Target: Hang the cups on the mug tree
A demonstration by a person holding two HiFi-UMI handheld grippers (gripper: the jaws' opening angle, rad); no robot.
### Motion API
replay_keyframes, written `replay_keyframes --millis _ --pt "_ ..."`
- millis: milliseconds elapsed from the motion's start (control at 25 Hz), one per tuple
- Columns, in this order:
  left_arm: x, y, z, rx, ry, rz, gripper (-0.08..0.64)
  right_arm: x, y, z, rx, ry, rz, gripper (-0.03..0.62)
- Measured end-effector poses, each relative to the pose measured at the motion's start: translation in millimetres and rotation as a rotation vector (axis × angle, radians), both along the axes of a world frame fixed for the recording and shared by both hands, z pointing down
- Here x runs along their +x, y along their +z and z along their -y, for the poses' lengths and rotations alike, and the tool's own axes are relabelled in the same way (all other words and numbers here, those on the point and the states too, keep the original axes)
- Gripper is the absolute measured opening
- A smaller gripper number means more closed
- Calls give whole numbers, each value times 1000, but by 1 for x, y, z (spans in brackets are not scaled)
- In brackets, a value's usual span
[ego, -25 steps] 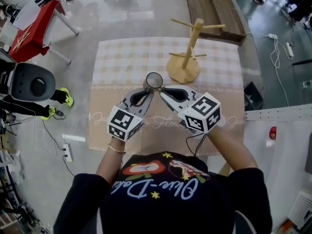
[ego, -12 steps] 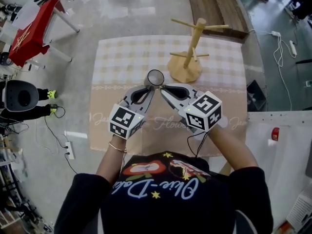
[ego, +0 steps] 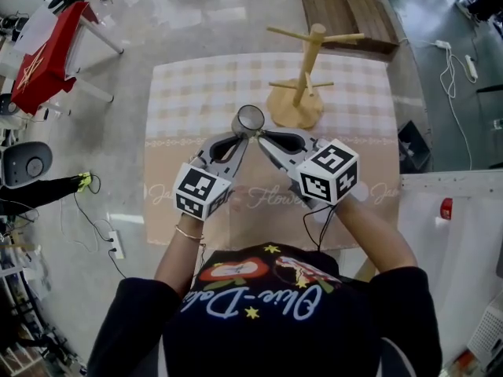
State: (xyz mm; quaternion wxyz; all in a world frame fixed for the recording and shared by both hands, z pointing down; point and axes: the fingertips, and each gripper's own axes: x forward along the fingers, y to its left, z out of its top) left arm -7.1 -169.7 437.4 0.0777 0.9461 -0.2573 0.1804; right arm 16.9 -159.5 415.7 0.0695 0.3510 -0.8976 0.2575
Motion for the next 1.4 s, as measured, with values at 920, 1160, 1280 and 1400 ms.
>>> replay_keyframes --millis 920,1160,1280,1400 --pt "6 3 27 -19 -3 -17 9 9 7 27 -84 86 128 41" --pt "9 6 32 -25 -3 -9 9 13 11 31 -101 101 149 40" --pt "10 9 33 -30 -2 -6 9 14 14 33 -109 104 153 40" --pt "11 11 36 -34 -5 -5 9 15 16 36 -115 107 157 40"
